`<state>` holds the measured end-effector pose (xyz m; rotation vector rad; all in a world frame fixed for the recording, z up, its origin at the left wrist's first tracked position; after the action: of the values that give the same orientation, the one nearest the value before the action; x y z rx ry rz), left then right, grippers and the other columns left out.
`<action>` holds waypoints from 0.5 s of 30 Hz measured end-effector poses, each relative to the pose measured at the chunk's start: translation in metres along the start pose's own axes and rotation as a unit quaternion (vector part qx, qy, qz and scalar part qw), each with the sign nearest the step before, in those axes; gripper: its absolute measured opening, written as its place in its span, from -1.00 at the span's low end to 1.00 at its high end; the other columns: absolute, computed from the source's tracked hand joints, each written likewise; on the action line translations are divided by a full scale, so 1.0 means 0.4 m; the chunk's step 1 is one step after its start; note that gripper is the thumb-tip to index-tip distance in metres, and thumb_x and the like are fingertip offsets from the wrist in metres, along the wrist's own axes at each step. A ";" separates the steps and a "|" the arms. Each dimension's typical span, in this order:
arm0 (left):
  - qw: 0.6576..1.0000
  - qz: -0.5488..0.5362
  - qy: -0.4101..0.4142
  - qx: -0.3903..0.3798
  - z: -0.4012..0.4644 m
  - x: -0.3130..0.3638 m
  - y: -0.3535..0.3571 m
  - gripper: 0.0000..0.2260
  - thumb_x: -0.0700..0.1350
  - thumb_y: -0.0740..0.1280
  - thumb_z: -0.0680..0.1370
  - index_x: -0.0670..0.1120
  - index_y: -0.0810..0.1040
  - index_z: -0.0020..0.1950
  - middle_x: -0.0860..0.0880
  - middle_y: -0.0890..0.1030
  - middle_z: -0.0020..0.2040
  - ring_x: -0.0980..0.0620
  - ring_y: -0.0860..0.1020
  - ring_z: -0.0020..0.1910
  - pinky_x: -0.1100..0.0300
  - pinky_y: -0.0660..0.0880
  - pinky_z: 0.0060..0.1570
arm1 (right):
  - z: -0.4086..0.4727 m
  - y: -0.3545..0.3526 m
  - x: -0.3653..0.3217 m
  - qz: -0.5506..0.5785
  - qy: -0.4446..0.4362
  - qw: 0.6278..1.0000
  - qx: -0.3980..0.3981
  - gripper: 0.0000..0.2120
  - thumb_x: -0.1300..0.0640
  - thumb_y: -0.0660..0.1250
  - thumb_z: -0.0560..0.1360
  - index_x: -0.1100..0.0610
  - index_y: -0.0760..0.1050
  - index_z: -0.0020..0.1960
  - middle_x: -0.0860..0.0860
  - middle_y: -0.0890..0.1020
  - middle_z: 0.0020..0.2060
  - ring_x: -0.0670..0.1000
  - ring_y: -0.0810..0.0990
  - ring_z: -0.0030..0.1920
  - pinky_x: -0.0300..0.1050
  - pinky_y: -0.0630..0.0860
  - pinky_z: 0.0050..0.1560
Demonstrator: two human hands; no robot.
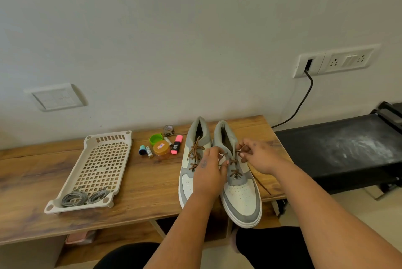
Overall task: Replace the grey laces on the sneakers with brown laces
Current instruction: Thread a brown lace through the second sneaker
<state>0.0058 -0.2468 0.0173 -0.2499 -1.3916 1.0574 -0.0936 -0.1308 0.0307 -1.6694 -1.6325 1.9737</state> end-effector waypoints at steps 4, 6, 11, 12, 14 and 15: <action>1.000 0.028 -0.001 0.002 0.025 0.014 -0.002 -0.73 0.05 0.30 0.61 0.03 0.44 0.29 0.09 0.41 0.26 0.09 0.53 0.04 0.19 0.50 -0.07 | 0.007 -0.009 0.007 -0.008 -0.001 0.999 0.046 -0.81 0.20 0.36 0.54 -0.02 0.42 0.07 -0.01 0.53 0.00 -0.02 0.53 0.02 -0.18 0.46 -0.02; 0.999 0.040 -0.004 0.005 0.032 0.014 0.002 -0.77 0.06 0.27 0.62 0.01 0.46 0.23 0.05 0.43 0.22 0.07 0.53 0.01 0.15 0.52 -0.09 | 0.013 -0.009 0.007 0.001 -0.004 0.998 0.064 -0.77 0.18 0.41 0.51 -0.02 0.41 0.06 0.00 0.49 0.03 -0.01 0.50 0.02 -0.18 0.43 -0.02; 0.998 0.067 0.000 -0.003 0.034 0.010 0.009 -0.85 0.03 0.23 0.64 -0.03 0.47 0.10 0.04 0.40 0.21 0.05 0.53 -0.07 0.08 0.57 -0.12 | 0.021 0.002 0.009 0.004 -0.014 0.996 0.084 -0.89 0.17 0.39 0.53 0.01 0.48 -0.07 -0.06 0.54 -0.11 -0.07 0.51 -0.09 -0.25 0.37 -0.16; 0.998 0.061 0.001 -0.010 0.036 0.009 0.010 -0.85 0.01 0.22 0.65 -0.05 0.47 0.09 0.03 0.41 0.20 0.04 0.52 -0.06 0.09 0.55 -0.11 | 0.021 0.002 0.012 0.009 -0.009 0.996 0.083 -0.89 0.17 0.38 0.54 0.01 0.48 -0.09 -0.08 0.54 -0.15 -0.09 0.50 -0.13 -0.27 0.35 -0.21; 0.999 0.041 0.002 -0.025 0.043 0.008 0.005 -0.85 -0.03 0.19 0.66 -0.08 0.46 0.09 0.00 0.44 0.14 0.03 0.50 -0.06 0.13 0.47 -0.11 | 0.024 0.006 0.020 0.010 0.003 0.998 0.068 -0.94 0.14 0.36 0.56 0.04 0.50 -0.08 -0.06 0.55 -0.15 -0.07 0.50 -0.11 -0.25 0.35 -0.21; 0.999 0.028 -0.001 -0.035 0.048 0.007 -0.002 -0.87 -0.05 0.18 0.66 -0.09 0.45 0.09 -0.01 0.46 0.09 0.04 0.49 -0.06 0.16 0.42 -0.11 | 0.025 0.008 0.024 0.008 0.010 0.998 0.058 -0.97 0.12 0.34 0.57 0.07 0.51 -0.05 -0.04 0.56 -0.13 -0.04 0.51 -0.09 -0.21 0.36 -0.19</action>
<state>-0.0112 -0.2533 0.0243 -0.3410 -1.4308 1.0566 -0.1034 -0.1327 0.0205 -1.6581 -1.4713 2.0111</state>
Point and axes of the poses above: each hand's wrist, its own z-axis towards the middle knuckle, its own y-axis out of the palm, x = y × z, the point moved 9 cm from there along z, towards the middle knuckle
